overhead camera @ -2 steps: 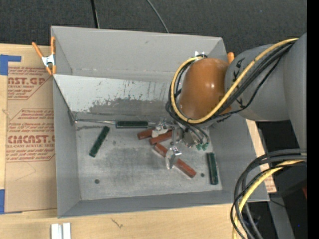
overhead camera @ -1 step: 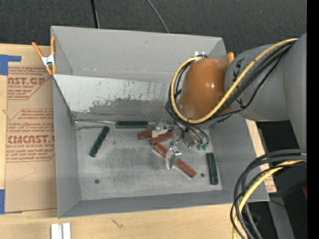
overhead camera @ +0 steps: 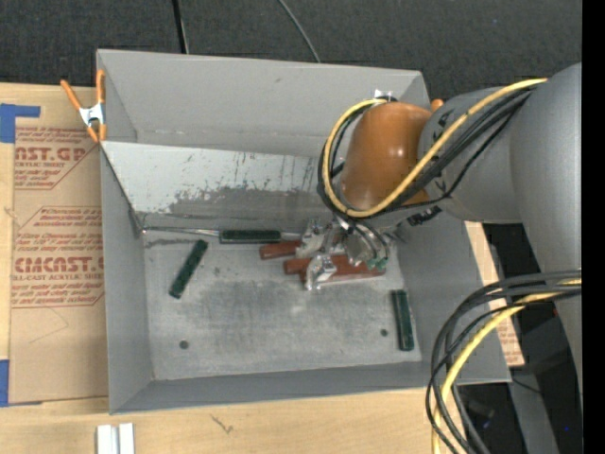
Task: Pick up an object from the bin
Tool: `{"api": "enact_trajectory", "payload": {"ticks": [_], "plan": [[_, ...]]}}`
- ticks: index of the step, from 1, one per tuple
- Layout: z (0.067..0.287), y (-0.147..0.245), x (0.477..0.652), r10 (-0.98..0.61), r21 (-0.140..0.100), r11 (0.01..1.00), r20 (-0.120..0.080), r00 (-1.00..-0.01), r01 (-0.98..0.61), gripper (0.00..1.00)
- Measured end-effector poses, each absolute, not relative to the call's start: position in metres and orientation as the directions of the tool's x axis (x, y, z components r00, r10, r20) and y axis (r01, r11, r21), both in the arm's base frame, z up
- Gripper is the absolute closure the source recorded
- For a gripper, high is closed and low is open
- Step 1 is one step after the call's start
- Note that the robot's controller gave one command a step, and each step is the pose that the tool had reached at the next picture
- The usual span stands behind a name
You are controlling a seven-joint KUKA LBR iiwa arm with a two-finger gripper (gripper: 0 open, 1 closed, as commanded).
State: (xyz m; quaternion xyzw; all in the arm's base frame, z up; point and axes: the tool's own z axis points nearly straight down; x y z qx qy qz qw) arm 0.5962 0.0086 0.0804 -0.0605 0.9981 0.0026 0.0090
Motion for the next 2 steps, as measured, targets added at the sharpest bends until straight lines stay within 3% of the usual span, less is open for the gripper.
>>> {"api": "enact_trajectory", "payload": {"ticks": [1,2], "plan": [[0.080,0.009,0.596,-0.121,0.004,0.993,-0.018,-0.993,-0.121,1.00],[0.222,-0.027,0.566,-0.140,0.000,0.990,-0.004,-0.990,-0.140,1.00]]}}
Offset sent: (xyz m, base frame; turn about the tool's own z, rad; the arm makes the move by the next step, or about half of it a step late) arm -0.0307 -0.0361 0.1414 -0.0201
